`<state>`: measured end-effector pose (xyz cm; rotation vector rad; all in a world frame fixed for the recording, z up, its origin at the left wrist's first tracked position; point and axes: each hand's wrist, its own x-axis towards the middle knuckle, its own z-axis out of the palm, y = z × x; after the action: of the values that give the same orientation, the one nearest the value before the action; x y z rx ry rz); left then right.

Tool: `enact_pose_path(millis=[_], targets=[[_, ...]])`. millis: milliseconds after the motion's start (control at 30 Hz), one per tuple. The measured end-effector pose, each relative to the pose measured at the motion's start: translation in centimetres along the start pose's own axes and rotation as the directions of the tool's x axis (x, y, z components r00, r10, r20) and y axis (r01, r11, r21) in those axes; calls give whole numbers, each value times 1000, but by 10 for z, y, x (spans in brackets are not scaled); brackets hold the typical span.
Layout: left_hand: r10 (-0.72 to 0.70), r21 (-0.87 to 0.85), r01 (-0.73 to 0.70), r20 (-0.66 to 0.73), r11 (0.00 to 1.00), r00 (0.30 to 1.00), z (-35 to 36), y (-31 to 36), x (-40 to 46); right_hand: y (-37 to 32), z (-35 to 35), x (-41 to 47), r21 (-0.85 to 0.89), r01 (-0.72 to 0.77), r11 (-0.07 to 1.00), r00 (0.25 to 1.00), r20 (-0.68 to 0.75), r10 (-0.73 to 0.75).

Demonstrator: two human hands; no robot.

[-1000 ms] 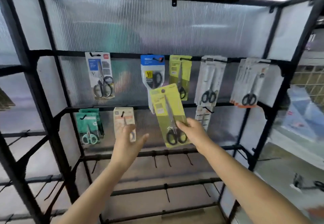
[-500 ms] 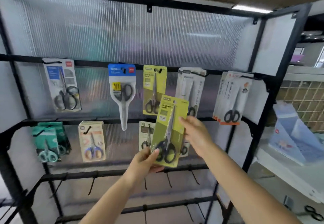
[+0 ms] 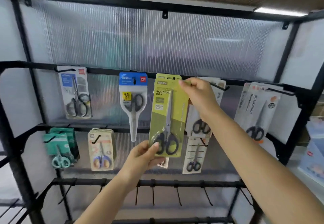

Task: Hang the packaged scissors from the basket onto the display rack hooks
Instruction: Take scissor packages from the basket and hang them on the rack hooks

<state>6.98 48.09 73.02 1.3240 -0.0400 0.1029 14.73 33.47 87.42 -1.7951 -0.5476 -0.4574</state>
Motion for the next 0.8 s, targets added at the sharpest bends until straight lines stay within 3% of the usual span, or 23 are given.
enact_pose_path(millis=[333, 567, 667, 800], targets=[[88, -34, -84, 131, 996, 987, -4, 8, 3, 8, 0, 11, 24, 57, 998, 993, -103, -54], [105, 18, -108, 144, 994, 984, -4, 2, 12, 18, 4, 22, -30, 70, 997, 995, -72, -72], [52, -3, -52, 112, 999, 992, -8, -5, 18, 29, 9, 22, -70, 60, 996, 997, -45, -63], [38, -1, -38, -32, 999, 999, -9, -5, 39, 35, 15, 34, -147, 48, 988, 994, -86, -61]])
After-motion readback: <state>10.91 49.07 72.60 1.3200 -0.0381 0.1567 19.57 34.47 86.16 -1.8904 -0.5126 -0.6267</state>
